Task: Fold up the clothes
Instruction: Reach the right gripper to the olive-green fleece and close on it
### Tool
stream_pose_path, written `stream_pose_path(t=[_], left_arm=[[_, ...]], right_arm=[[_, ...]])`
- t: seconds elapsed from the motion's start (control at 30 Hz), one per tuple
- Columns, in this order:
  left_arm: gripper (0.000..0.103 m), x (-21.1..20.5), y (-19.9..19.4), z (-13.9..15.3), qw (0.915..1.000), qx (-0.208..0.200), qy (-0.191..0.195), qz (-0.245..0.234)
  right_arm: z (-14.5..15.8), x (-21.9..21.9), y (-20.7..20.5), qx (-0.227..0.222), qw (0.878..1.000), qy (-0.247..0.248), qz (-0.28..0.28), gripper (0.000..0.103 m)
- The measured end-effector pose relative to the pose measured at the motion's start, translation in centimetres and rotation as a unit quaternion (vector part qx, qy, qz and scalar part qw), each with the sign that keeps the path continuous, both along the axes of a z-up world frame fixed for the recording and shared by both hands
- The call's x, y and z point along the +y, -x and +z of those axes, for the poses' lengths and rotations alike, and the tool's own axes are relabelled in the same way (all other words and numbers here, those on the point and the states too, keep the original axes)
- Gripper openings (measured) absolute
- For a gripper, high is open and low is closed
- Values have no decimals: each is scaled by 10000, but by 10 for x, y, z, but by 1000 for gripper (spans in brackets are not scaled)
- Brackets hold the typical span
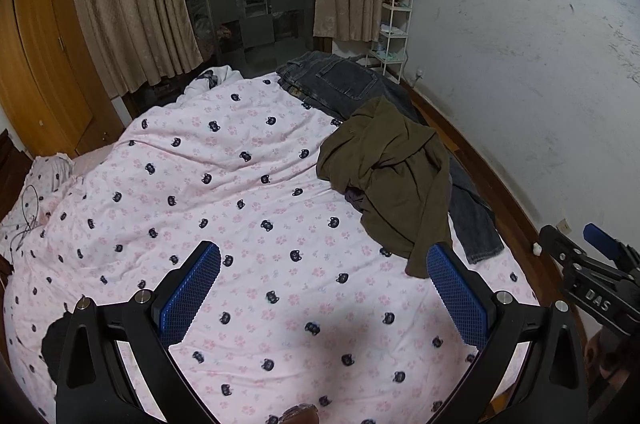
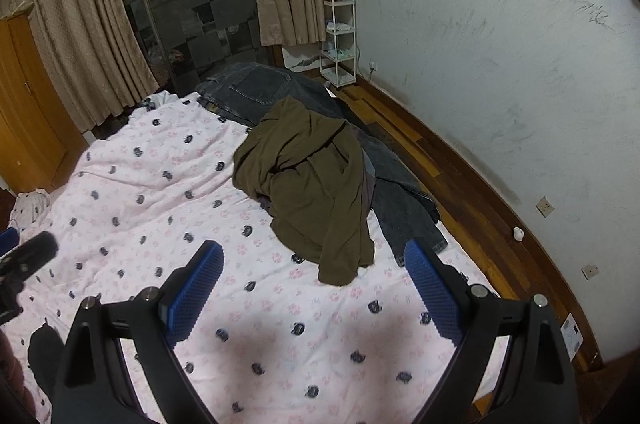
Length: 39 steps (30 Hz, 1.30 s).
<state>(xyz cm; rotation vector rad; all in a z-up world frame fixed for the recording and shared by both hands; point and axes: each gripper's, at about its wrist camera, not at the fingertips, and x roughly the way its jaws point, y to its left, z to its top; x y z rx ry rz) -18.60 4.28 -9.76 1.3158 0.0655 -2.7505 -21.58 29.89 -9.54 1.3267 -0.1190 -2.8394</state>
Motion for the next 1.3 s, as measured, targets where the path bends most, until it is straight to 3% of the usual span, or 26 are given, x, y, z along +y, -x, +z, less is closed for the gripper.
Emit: stream_pose_path(t=[0.63,0.87,0.97,1.17,1.3], left_arm=[[103,6,97,-105,9998,-107,-102,102],[103,6,118,-134,9995,-109,-192,219],[102,4,124,-145,9993,-119,-231,257],[103,-3,134,-165,9989,-167,-284,347],[103,-5,139,-175,9989,-162,-259,360]], right_arm=[[-180,29,179,-159,9998,-94,18,91],[-247,22,252,-312,9990,-210,257,67],[-272,15,280,-395,9983,-184,382,63],[-300,-6,322,-420,9971,-286,569,60],[-306,-15,349,-398,9972,-51,623,60]])
